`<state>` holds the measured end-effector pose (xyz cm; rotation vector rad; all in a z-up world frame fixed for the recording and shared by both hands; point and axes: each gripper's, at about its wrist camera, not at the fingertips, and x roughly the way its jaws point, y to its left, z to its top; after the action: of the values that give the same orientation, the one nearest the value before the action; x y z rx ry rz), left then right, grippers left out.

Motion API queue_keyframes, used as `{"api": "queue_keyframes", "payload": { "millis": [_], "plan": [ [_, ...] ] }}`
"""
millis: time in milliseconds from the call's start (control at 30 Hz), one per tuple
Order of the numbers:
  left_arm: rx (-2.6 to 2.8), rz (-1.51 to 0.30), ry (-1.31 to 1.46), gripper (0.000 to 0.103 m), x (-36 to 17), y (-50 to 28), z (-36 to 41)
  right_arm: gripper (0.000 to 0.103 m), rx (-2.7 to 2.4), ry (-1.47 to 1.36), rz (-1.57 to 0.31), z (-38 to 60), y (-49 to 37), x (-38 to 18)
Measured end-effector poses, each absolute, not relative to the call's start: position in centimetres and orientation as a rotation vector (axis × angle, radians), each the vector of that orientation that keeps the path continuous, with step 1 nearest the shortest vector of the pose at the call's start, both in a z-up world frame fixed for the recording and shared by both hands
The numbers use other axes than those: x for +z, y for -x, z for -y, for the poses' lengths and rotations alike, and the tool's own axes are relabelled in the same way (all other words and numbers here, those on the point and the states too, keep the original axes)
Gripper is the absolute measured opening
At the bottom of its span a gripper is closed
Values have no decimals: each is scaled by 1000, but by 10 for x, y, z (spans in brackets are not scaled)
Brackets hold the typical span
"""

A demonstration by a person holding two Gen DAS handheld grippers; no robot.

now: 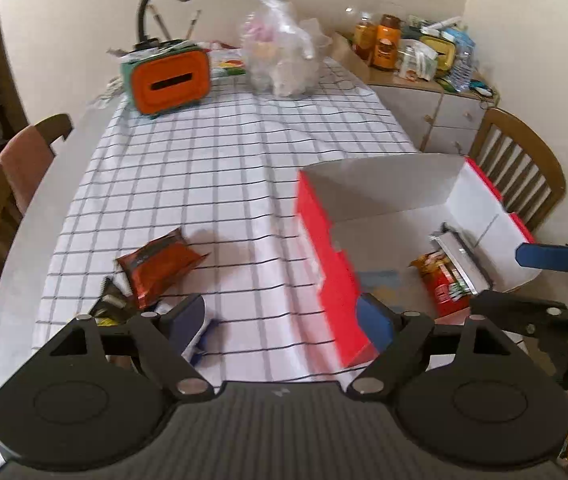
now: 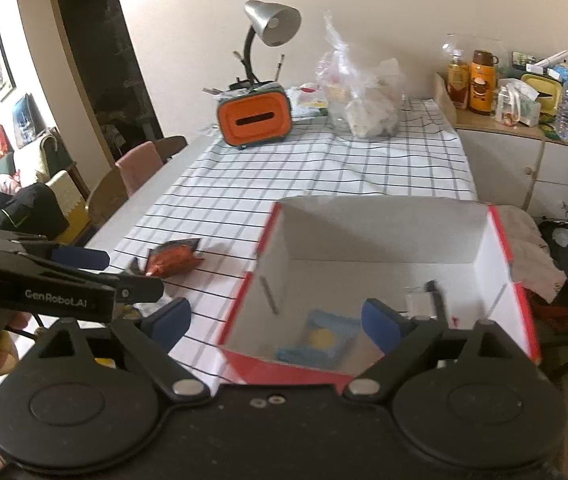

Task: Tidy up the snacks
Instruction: 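Open the left gripper over the box while the right gripper releases the silver bar inside, then grasp the green-wrapped candy with the left gripper while the right gripper grasps the yellow packet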

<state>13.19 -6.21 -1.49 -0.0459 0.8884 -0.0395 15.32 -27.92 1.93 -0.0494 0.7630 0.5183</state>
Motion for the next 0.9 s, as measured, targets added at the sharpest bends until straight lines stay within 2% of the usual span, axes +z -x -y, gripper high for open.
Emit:
{"api": "queue_keyframes", "payload": {
  "millis": [67, 100, 900],
  "plan": [
    [-27, -892, 55, 85, -17, -126, 48, 102, 522, 39, -763, 270, -148, 17],
    [-18, -893, 58, 85, -19, -122, 40, 102, 525, 33, -758, 267, -145, 15],
    [279, -1030, 129, 85, -98, -57, -154, 102, 619, 140, -915, 112, -107, -60]
  ]
}}
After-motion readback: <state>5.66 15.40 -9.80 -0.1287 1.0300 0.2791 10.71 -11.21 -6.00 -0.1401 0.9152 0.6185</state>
